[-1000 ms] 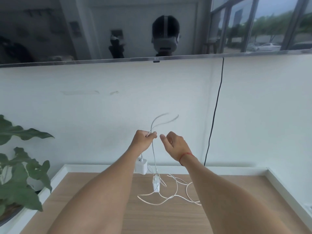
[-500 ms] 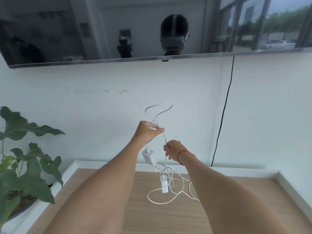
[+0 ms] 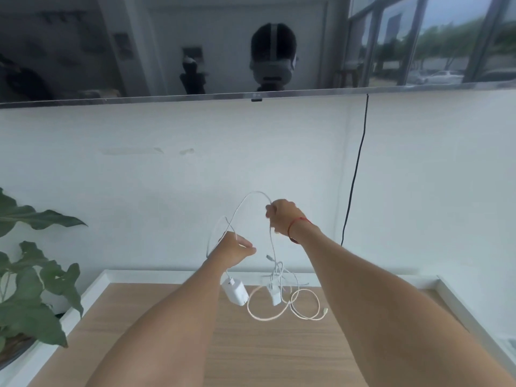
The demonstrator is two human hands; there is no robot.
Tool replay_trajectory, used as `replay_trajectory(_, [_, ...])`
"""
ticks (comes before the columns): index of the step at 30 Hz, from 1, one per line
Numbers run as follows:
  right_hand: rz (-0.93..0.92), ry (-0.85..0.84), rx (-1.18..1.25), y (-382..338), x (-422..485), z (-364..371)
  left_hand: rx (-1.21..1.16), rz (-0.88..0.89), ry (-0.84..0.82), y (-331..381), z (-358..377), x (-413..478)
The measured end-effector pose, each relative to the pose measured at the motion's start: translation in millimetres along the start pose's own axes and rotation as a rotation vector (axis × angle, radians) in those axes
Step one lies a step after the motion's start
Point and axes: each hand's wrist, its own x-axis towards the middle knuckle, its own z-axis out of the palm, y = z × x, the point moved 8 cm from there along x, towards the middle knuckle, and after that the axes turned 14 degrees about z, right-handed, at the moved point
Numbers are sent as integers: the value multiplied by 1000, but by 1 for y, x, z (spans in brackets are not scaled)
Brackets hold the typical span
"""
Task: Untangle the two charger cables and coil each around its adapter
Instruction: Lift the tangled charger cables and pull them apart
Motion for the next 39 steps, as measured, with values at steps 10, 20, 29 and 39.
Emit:
replay_trajectory(10, [-25,-70,293,-2,-5,-7,3,50,-123,12,30,1])
replay_trajectory(20, [-8,-139,715,-16,-12,-29,-36,96,-75,18,38,9])
replay_trajectory(29, [137,-262,167,40,2,35,-181,110,91,44,7,20])
replay_trajectory(39, [26,-114,49,25,5,18,-146,72,48,28,3,19])
